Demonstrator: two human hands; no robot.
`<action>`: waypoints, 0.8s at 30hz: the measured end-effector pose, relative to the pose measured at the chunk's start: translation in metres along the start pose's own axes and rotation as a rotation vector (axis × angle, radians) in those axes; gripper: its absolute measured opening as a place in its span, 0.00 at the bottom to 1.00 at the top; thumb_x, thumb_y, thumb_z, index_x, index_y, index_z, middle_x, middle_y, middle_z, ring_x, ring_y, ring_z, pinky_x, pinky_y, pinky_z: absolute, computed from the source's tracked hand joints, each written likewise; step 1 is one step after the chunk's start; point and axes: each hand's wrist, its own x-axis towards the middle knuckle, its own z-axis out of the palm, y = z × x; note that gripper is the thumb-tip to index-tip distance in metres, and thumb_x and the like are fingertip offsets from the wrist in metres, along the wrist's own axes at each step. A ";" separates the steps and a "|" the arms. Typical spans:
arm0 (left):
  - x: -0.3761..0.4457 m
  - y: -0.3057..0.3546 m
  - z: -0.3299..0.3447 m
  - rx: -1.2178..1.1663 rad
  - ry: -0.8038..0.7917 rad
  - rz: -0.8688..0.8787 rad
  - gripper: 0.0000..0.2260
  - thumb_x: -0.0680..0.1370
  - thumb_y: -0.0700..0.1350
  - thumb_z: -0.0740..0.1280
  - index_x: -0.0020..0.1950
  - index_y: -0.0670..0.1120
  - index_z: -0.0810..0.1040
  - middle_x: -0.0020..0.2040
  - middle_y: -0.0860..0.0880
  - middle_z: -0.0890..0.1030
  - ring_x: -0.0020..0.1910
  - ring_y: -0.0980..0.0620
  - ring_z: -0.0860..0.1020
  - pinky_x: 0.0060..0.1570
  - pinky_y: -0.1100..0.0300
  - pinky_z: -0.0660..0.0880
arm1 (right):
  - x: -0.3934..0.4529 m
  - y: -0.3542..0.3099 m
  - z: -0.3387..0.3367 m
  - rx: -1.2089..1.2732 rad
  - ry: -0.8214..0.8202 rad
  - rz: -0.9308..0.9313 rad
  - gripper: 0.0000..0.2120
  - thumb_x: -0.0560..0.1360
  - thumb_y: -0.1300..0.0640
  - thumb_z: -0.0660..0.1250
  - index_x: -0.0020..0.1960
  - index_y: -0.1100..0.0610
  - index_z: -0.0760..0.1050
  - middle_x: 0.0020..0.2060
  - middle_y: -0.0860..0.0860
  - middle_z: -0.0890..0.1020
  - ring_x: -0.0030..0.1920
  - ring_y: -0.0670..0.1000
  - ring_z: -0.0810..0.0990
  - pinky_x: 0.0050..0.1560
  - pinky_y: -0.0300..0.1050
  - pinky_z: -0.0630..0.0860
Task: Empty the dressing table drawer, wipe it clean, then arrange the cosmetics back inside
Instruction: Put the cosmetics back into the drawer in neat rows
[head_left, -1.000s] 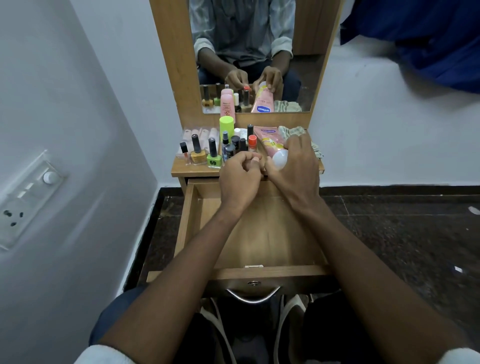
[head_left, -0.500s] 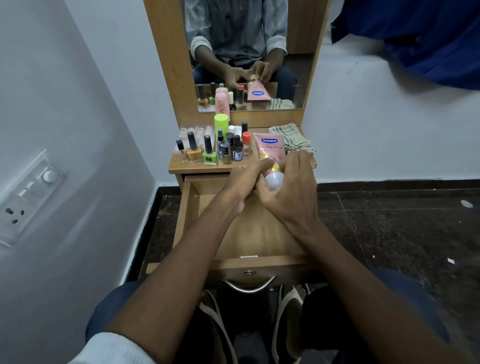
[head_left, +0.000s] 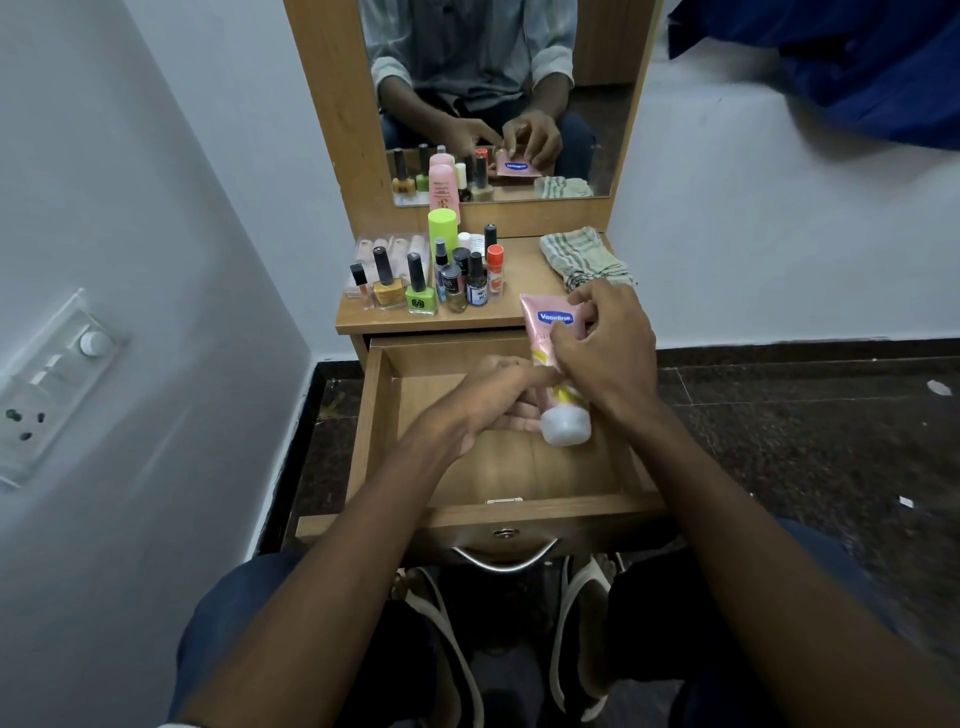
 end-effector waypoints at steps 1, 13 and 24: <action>-0.001 -0.005 0.001 0.017 -0.036 -0.023 0.06 0.81 0.45 0.72 0.54 0.43 0.82 0.39 0.46 0.87 0.34 0.54 0.85 0.42 0.59 0.85 | 0.000 0.001 0.000 -0.036 -0.041 -0.025 0.13 0.71 0.53 0.73 0.55 0.51 0.79 0.51 0.48 0.78 0.50 0.48 0.77 0.44 0.43 0.74; 0.019 -0.043 0.011 0.154 -0.215 -0.187 0.04 0.84 0.38 0.68 0.55 0.38 0.82 0.49 0.37 0.87 0.43 0.49 0.87 0.48 0.58 0.86 | -0.006 0.008 0.013 -0.392 -0.662 -0.101 0.16 0.75 0.59 0.72 0.62 0.55 0.84 0.57 0.54 0.86 0.58 0.56 0.83 0.60 0.51 0.80; 0.031 -0.052 0.015 0.517 -0.130 -0.112 0.12 0.83 0.45 0.70 0.59 0.37 0.84 0.47 0.44 0.87 0.41 0.53 0.83 0.42 0.62 0.80 | -0.006 0.008 0.022 -0.540 -0.774 0.021 0.19 0.70 0.65 0.76 0.35 0.49 0.68 0.37 0.48 0.74 0.44 0.54 0.77 0.42 0.48 0.72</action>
